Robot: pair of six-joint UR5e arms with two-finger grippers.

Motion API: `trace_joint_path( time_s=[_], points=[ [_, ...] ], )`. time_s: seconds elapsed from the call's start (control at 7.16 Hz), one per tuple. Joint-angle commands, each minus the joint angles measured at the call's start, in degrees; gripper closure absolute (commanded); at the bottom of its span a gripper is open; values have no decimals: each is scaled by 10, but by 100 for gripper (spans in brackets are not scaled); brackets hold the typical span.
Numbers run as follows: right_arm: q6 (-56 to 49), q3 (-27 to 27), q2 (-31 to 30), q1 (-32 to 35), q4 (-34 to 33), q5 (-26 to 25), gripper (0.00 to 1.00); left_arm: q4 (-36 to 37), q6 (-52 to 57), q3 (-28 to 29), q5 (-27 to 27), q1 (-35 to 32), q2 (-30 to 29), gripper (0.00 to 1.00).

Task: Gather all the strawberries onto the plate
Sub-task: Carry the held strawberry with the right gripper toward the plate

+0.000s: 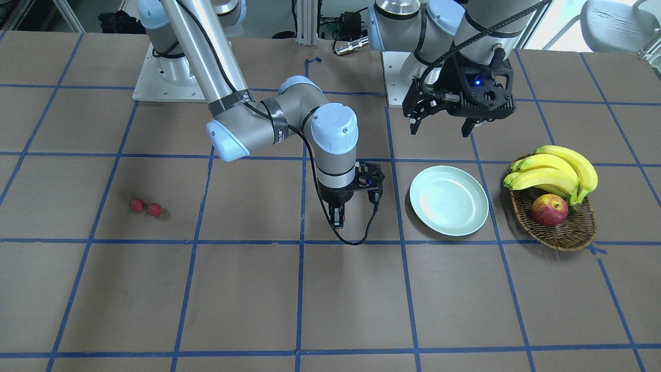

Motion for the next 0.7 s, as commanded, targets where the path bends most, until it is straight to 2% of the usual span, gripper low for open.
trace_joint_path(
  time_s=[0.0, 0.14, 0.28, 0.42, 0.56],
  points=[
    [1, 7, 4, 1, 0, 8, 99, 0, 0, -1, 0, 0, 0, 0],
    [1, 8, 5, 1, -1, 8, 94, 0, 0, -2, 0, 0, 0, 0],
    [2, 8, 5, 1, 0, 6, 59, 0, 0, -2, 0, -1, 0, 0],
    [14, 9, 6, 1, 0, 6, 43, 0, 0, -2, 0, -1, 0, 0],
    [18, 10, 6, 1, 0, 6, 34, 0, 0, -2, 0, -1, 0, 0]
  ],
)
